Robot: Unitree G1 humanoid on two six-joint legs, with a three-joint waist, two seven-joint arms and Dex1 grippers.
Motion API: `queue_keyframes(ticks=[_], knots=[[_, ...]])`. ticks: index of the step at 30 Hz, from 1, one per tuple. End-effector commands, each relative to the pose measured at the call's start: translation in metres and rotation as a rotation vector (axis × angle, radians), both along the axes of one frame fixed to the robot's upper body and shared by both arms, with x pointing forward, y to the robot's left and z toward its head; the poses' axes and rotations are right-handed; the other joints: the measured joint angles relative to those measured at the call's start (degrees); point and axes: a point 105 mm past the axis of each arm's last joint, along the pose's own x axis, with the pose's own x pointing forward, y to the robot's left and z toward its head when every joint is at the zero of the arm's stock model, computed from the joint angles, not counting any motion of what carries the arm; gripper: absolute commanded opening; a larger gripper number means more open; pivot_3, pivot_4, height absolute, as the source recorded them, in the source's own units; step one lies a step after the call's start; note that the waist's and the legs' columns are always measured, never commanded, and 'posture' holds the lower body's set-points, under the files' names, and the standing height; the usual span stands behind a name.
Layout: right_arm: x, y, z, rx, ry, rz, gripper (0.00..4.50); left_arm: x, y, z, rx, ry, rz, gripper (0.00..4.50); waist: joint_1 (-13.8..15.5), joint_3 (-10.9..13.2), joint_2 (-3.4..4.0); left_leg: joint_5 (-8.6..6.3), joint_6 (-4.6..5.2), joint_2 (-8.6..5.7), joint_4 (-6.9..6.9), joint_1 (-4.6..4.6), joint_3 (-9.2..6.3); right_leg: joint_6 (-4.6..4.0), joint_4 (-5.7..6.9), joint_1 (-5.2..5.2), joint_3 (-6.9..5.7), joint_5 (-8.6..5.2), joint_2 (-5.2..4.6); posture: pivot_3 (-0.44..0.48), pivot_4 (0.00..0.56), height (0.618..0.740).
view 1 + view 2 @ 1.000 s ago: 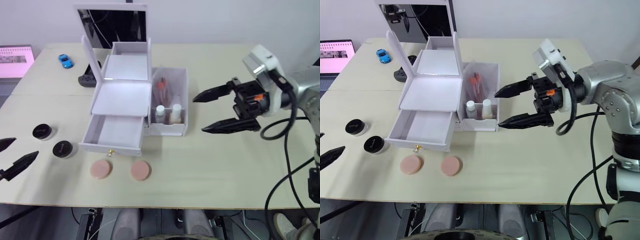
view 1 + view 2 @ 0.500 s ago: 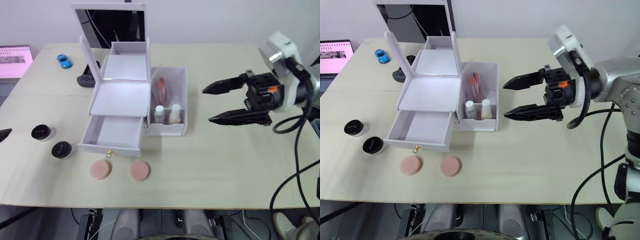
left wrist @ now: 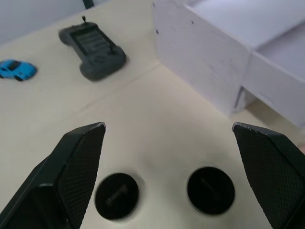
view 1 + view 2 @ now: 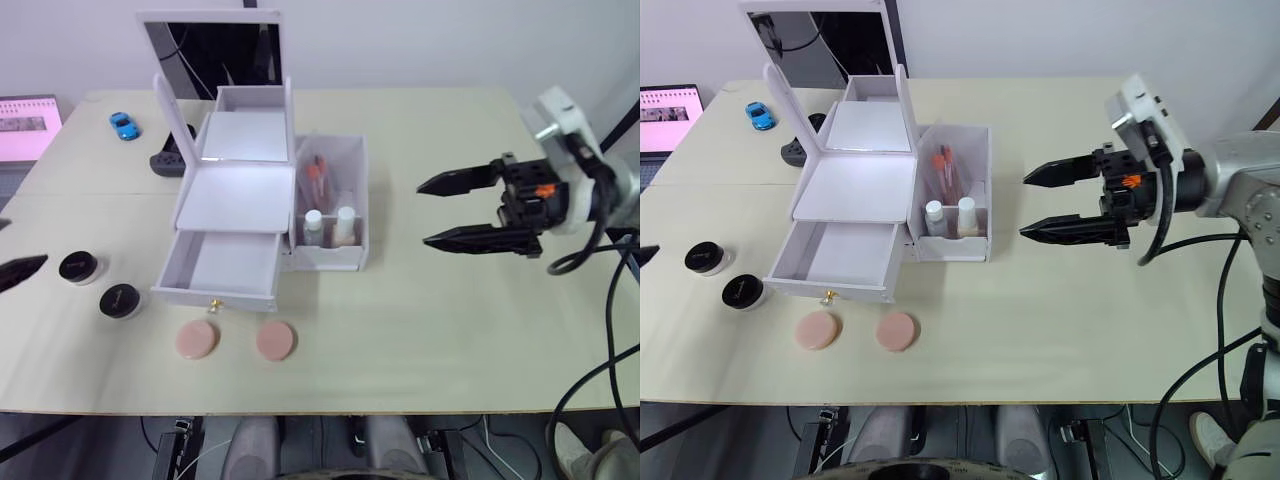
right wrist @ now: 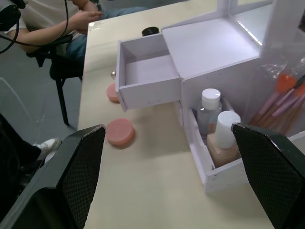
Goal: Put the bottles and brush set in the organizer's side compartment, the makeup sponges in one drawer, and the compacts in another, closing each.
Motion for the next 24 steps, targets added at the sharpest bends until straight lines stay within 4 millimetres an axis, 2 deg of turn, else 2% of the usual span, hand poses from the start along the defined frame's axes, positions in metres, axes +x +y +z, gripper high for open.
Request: queue_keyframes(ticks=[1,5,7,10,12,17,20,24], knots=[[-0.004,0.01,0.012,0.003,-0.068,0.065,4.5,-0.021,-0.015,0.006,-0.023,-0.036,-0.02,4.49,-0.1,0.0,0.0,0.0,0.0,0.03,-0.02,0.01,0.05,-0.01,0.0,-0.01,0.02,0.0,0.01,0.0,0.15,0.726],[0.0,0.011,0.01,0.057,-0.088,0.089,4.5,-0.048,-0.05,-0.007,-0.048,-0.04,-0.034,4.49,0.4,0.0,-0.17,-0.01,-0.01,0.15,0.04,0.03,0.13,-0.05,-0.03,0.01,0.03,0.01,0.07,0.0,0.15,0.726],[0.003,0.004,-0.003,0.067,-0.103,0.051,4.5,-0.058,-0.07,-0.011,-0.06,-0.053,-0.039,4.49,0.9,-0.2,-0.44,-0.01,-0.01,0.16,0.07,0.03,0.14,-0.08,-0.09,0.07,0.03,0.02,0.07,0.0,0.15,0.726],[-0.004,-0.014,-0.012,0.161,-0.08,-0.002,4.5,-0.066,-0.082,-0.015,-0.1,-0.055,-0.017,4.49,2.1,-0.2,-0.51,-0.01,-0.02,0.15,0.2,0.07,0.14,-0.08,-0.11,0.19,0.02,0.02,0.07,0.0,0.15,0.726],[-0.009,-0.027,-0.014,0.204,-0.056,-0.055,4.5,-0.069,-0.084,-0.015,-0.14,-0.056,0.001,4.49,2.5,-0.2,-0.34,-0.01,-0.01,0.23,0.39,0.03,0.18,-0.02,-0.04,0.25,0.01,-0.02,0.12,0.0,0.15,0.726],[-0.019,-0.058,-0.032,0.229,-0.046,-0.24,4.5,-0.049,-0.089,-0.012,-0.205,-0.113,0.074,4.49,2.3,-0.2,-0.24,-0.03,-0.02,0.49,0.92,-0.04,0.34,-0.05,0.01,0.35,0.02,0.0,0.27,0.0,0.15,0.726],[-0.019,-0.072,-0.044,0.216,-0.045,-0.324,4.5,-0.052,-0.103,-0.025,-0.167,-0.041,0.005,4.49,1.6,-0.2,-0.23,-0.11,-0.17,0.59,0.98,0.05,0.51,-0.06,-0.11,0.38,0.03,0.0,0.28,0.0,0.15,0.726],[-0.022,-0.074,-0.048,0.204,-0.062,-0.367,4.5,-0.062,-0.119,-0.038,-0.163,0.013,-0.049,4.49,0.4,-0.2,-0.13,-0.14,-0.21,0.89,0.98,0.08,0.9,-0.14,-0.5,0.33,0.06,0.05,0.33,0.0,0.15,0.726]])
